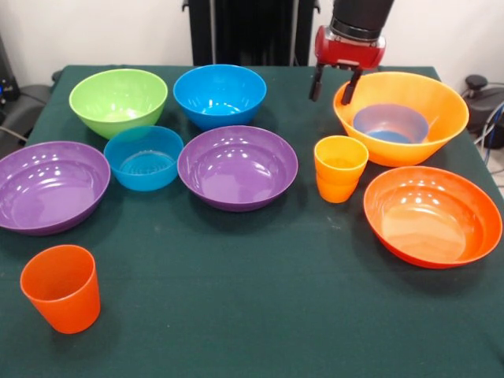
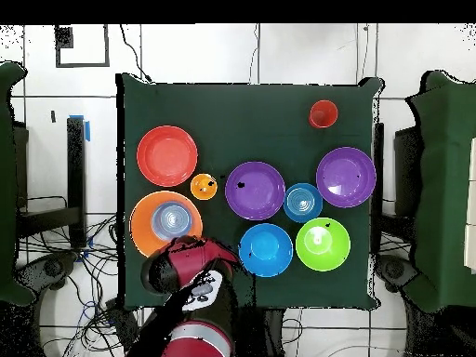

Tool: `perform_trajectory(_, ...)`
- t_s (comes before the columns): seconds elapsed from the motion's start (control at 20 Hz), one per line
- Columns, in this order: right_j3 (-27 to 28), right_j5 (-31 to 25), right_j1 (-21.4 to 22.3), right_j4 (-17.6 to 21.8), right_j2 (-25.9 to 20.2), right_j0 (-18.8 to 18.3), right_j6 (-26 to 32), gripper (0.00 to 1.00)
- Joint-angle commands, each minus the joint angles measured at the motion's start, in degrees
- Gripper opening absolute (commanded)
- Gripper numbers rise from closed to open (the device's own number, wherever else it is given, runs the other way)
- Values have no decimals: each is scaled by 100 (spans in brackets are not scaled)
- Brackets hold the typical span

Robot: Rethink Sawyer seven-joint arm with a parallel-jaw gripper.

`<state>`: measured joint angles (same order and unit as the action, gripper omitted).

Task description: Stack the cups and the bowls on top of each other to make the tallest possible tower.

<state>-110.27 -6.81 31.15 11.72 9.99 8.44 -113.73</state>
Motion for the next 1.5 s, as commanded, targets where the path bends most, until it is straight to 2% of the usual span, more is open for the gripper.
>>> perform_trajectory(0.05,419,180,-329,-252,-338,96,-846,100)
perform_trajectory(0.95,433,169,-359,-261,-364,100,-766,100)
perform_trajectory(1.0,427,191,-363,-255,-361,104,-771,0)
perform_trajectory(1.5,385,220,-345,-287,-371,80,-810,0)
